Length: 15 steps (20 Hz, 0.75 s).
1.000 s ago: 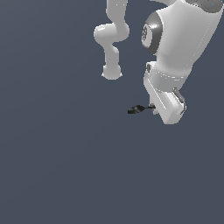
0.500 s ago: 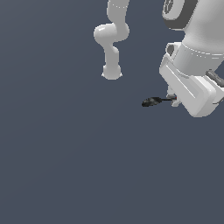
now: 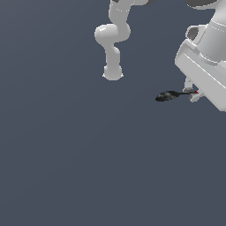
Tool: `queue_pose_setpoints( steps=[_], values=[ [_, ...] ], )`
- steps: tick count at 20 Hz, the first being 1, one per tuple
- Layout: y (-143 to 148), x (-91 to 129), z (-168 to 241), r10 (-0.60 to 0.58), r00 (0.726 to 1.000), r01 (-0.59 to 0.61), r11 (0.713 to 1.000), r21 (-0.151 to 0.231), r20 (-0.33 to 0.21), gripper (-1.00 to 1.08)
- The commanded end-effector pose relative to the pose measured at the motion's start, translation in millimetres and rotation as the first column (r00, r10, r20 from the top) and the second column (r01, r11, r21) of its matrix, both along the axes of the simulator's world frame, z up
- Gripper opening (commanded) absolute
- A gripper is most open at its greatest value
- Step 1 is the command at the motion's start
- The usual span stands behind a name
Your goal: Pick up the object and move it to a goal position.
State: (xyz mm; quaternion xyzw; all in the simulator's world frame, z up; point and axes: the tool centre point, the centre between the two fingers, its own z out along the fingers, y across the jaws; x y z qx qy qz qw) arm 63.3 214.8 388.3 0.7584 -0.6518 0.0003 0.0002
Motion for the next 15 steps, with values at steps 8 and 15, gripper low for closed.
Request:
queue_pose_setpoints(
  steps=[8,15],
  values=[
    [10,7,17,0.0,1.0,0.0,1.0,0.0,0.0,-1.0],
    [12,8,19,0.0,1.0,0.0,1.0,0.0,0.0,-1.0]
  ],
)
